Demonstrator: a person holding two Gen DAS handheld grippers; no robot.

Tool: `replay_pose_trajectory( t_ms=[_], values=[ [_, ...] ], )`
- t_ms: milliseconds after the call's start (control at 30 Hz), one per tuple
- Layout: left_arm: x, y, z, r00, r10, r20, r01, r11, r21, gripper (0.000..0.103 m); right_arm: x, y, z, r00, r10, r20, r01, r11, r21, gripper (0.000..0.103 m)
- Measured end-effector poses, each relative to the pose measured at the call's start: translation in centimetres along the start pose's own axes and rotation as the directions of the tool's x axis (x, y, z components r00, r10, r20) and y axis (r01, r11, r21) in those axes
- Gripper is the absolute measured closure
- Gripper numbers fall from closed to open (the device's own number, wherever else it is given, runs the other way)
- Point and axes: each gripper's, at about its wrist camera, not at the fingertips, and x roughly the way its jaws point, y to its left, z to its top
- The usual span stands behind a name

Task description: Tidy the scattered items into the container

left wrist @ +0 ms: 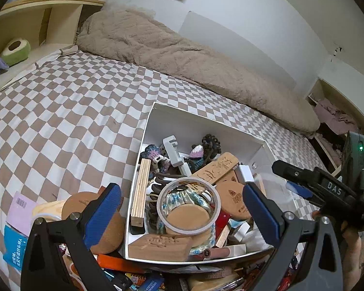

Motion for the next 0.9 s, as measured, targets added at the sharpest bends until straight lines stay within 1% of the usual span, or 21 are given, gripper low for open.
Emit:
replay_pose_trajectory(
  t_ms=[467,733,833,900],
  values=[
    [0.0,-0.3,-0.3,1.000,0.011,-0.005,-0.011,1.000,0.017,0.002,-1.6,-0.4,-1.3,1.000,-0.008,0.013,0.009,0.999,-0.048,0.000],
    [-0.3,-0.5,-0.4,1.000,0.011,-0.005,-0.011,1.000,0.024,0.002,-2.5,-0.5,-1.5,1.000,0.000,0.023,0.002,0.998,-0.055,0.000],
    [-0.7,-0.6,-0.3,1.000,0.016,-0.001,-0.015,0.999,0.029,0.002,-3.4,0.0,-1.6,0.999,-0.007,0.037,0.010,0.997,-0.081,0.000],
    [-1.0,-0.8,-0.3,1.000,0.015,-0.003,-0.015,0.999,0.039,0.002,-4.1,0.6,-1.9,0.998,-0.035,0.046,0.040,0.991,-0.127,0.000]
  ],
)
